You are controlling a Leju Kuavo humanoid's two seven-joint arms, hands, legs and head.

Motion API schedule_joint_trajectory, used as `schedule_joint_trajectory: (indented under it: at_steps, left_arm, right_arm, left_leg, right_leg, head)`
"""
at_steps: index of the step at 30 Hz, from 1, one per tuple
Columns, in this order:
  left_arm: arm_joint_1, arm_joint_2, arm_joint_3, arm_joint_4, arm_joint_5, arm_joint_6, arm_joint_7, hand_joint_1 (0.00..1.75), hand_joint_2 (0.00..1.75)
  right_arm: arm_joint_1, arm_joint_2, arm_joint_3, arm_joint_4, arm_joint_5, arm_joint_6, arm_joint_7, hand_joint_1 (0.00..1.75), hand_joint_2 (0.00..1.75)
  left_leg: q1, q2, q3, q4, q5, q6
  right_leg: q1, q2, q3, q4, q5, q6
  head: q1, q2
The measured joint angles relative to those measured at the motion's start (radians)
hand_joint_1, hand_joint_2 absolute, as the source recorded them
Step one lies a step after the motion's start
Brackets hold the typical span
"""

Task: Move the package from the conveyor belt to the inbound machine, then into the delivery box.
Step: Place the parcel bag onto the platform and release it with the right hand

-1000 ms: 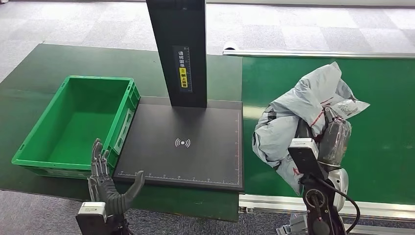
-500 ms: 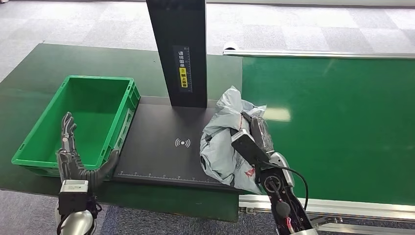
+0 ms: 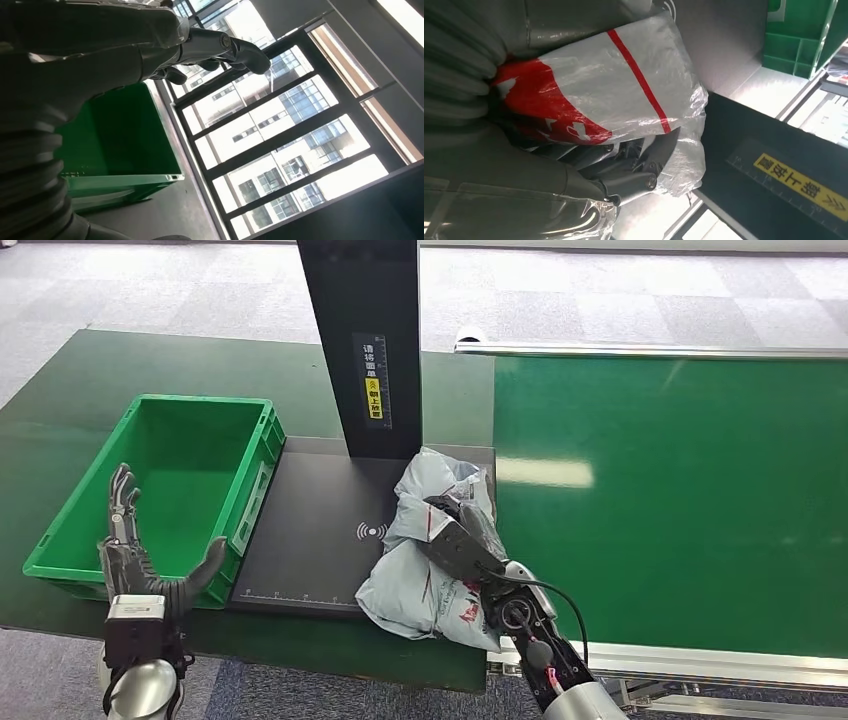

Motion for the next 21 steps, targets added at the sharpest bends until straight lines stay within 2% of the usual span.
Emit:
schedule_joint_trajectory:
  at_steps: [4,9,13,16,21]
  left_arm:
    - [-0.026,-0.011,-0.050,0.031,-0.031,-0.054,0.004,0.00,1.75]
    - [-0.097,-0.034,-0.177,0.096,-0.072,-0.134,0.035,0.00,1.75]
    - [-0.157,-0.040,-0.289,0.147,-0.116,-0.216,0.083,0.00,1.75]
    - [-0.190,-0.044,-0.349,0.178,-0.144,-0.257,0.096,0.00,1.75]
    - [-0.259,-0.045,-0.424,0.254,-0.187,-0.327,0.109,0.00,1.75]
  right_arm:
    - [-0.024,0.009,0.007,0.044,-0.009,-0.001,0.010,0.00,0.00]
    - [-0.049,0.021,0.006,0.081,-0.032,0.000,0.009,0.00,0.00]
    - [-0.057,0.032,0.002,0.091,-0.080,0.004,-0.051,0.00,0.00]
    - [-0.040,0.029,-0.007,0.037,-0.115,-0.005,-0.087,0.00,0.00]
    - [0.006,0.000,-0.031,-0.146,-0.152,-0.015,-0.080,0.00,0.00]
  left_leg:
    - [0.000,0.000,0.000,0.000,0.000,0.000]
    - [-0.001,0.000,0.001,0.001,0.000,0.000]
    - [-0.001,0.000,0.001,0.001,0.000,0.000]
    - [-0.001,0.000,0.001,0.001,0.000,0.000]
    - [-0.001,0.000,0.000,0.001,0.000,0.001]
  right_leg:
    - [0.000,0.000,0.000,0.000,0.000,0.000]
    - [-0.001,0.000,0.001,0.000,0.000,0.000]
    - [-0.001,0.000,0.000,0.000,0.001,0.000]
    - [-0.001,0.000,0.000,0.000,0.001,0.000]
    - [-0.001,0.000,-0.001,0.000,0.001,0.000]
  head:
    - [0.000,0.000]
    - [0.000,0.000]
    - [0.000,0.000]
    - [0.000,0.000]
    - [0.000,0.000]
